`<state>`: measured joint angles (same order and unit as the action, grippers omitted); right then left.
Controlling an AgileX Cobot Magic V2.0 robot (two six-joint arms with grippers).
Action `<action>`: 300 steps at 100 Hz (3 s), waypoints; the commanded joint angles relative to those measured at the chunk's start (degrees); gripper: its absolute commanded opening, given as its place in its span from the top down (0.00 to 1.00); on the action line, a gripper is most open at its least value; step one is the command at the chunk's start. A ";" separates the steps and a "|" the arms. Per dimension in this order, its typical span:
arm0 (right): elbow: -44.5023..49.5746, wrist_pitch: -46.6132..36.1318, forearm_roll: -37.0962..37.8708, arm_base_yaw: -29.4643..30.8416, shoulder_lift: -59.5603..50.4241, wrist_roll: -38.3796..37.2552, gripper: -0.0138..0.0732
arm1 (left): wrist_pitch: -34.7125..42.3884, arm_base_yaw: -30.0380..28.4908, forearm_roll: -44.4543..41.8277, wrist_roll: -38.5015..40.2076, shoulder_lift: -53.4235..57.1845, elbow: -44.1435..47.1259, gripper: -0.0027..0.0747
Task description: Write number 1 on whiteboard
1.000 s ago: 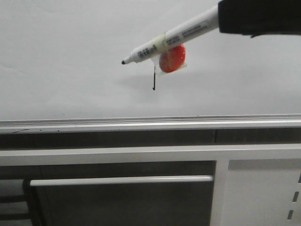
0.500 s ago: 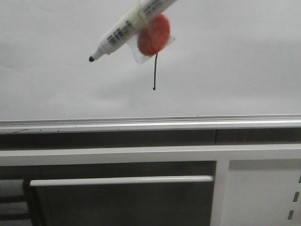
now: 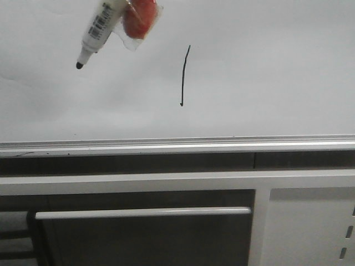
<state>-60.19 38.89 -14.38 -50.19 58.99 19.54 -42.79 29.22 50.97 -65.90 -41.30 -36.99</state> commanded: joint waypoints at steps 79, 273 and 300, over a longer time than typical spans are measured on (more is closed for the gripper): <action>-12.74 8.05 -6.40 -0.18 7.41 8.89 0.89 | 4.01 -0.07 2.89 -5.72 -3.69 -2.28 0.55; -12.77 8.36 -15.80 1.23 7.29 12.57 0.57 | 0.61 -0.07 10.52 -14.63 -7.13 -2.28 0.99; -12.77 5.91 -15.80 8.18 5.00 10.70 0.41 | 3.26 -0.07 10.41 -13.30 -7.13 -2.28 0.99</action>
<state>-71.19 48.97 -28.65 -44.35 66.86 30.50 -41.76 29.12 58.10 -80.40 -48.75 -37.25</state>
